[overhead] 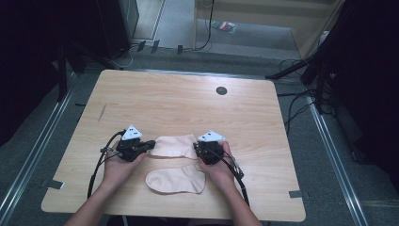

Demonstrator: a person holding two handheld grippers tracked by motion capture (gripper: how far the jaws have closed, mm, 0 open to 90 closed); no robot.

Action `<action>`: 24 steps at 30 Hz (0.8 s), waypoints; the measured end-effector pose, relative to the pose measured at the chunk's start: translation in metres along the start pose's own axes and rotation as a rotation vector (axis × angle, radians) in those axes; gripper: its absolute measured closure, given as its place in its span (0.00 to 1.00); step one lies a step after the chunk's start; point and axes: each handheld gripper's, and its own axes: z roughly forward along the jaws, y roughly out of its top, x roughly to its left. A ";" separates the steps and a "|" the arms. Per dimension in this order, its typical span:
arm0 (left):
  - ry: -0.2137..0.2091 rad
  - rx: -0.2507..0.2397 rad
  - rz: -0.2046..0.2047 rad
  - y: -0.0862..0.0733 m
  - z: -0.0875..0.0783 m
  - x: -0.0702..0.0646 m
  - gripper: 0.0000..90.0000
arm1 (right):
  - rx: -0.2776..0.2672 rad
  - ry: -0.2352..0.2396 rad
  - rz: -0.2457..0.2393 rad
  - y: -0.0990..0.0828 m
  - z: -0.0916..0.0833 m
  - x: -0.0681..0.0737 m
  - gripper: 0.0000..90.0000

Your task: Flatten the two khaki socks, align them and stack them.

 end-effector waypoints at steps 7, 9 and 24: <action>-0.010 -0.021 0.001 0.000 -0.008 -0.002 1.00 | -0.004 0.034 0.068 0.003 -0.010 -0.006 0.95; -0.012 -0.023 0.003 0.001 -0.011 -0.002 1.00 | -0.012 0.051 0.084 0.004 -0.014 -0.007 0.95; -0.051 -0.079 0.026 0.001 -0.045 -0.023 1.00 | -0.066 0.118 0.090 0.007 -0.065 -0.001 0.94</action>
